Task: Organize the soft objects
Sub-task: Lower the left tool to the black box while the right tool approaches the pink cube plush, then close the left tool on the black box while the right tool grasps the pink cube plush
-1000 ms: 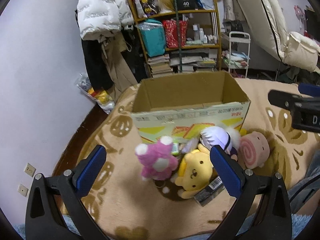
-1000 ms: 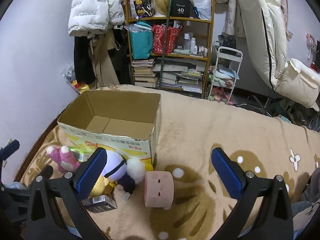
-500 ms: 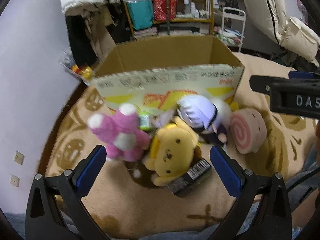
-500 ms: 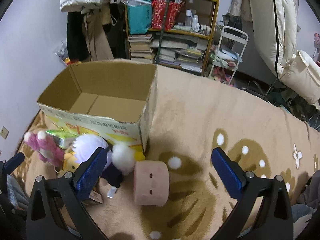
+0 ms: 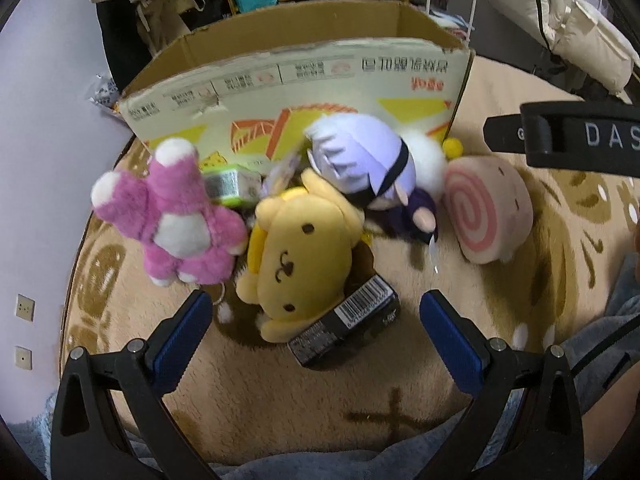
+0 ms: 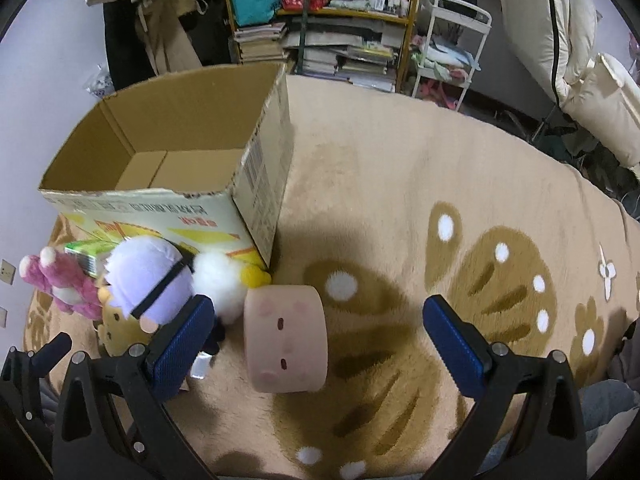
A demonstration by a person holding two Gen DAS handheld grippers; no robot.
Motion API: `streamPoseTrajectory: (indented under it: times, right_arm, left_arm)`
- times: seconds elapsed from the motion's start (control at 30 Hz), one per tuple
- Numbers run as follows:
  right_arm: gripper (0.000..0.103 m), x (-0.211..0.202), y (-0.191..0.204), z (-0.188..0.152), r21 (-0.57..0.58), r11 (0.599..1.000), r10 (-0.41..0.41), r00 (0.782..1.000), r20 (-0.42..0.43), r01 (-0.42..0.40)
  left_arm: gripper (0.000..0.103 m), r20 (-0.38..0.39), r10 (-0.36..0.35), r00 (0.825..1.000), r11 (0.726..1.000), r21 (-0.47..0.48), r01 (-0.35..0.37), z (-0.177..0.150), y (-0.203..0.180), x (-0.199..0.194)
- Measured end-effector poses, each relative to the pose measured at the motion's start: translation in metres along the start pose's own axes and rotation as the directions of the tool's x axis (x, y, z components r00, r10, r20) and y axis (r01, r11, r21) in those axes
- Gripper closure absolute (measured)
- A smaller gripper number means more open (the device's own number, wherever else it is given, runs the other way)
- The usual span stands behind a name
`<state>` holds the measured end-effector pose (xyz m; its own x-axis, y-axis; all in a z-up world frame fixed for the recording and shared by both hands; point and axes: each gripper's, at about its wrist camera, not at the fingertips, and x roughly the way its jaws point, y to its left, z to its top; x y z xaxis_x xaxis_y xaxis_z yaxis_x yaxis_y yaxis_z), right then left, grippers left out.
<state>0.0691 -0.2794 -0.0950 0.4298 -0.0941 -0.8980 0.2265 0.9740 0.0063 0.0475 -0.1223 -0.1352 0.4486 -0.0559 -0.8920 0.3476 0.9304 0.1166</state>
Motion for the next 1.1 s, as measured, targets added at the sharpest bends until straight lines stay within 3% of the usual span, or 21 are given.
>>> streamPoseTrajectory:
  times: [0.3, 0.4, 0.47, 0.7, 0.73, 1.03, 1.1]
  right_arm:
    - [0.0, 0.012, 0.01, -0.005, -0.041, 0.999, -0.028, 0.999, -0.043, 0.026]
    - [0.0, 0.014, 0.011, -0.006, -0.045, 0.998, -0.038, 0.998, -0.055, 0.036]
    - [0.0, 0.018, 0.01, -0.007, -0.046, 0.998, -0.053, 0.996, -0.073, 0.049]
    - [0.004, 0.025, 0.011, -0.01, -0.05, 0.998, -0.053, 0.994, -0.1, 0.049]
    - [0.005, 0.025, 0.011, -0.01, -0.052, 0.998, -0.053, 0.993, -0.103, 0.048]
    - [0.015, 0.032, 0.01, -0.011, -0.044, 0.999, -0.027, 0.993, -0.119, 0.022]
    - [0.023, 0.033, 0.011, -0.012, -0.046, 0.999, -0.018, 0.992, -0.124, 0.012]
  left_arm:
    - [0.004, -0.071, -0.035, 0.997, 0.999, 0.003, 0.035, -0.009, 0.0, 0.012]
    - [0.016, -0.084, -0.065, 0.994, 0.998, 0.001, 0.066, -0.01, 0.0, 0.013]
    - [0.031, -0.103, -0.097, 0.99, 0.995, 0.005, 0.098, -0.013, -0.003, 0.015]
    - [0.053, -0.133, -0.135, 0.982, 0.99, 0.026, 0.14, -0.026, -0.022, 0.02]
    - [0.063, -0.134, -0.136, 0.982, 0.989, 0.033, 0.141, -0.028, -0.025, 0.02]
    - [0.069, -0.134, -0.179, 0.975, 0.982, 0.044, 0.186, -0.03, -0.028, 0.015]
    - [0.069, -0.128, -0.189, 0.974, 0.979, 0.047, 0.196, -0.03, -0.025, 0.016]
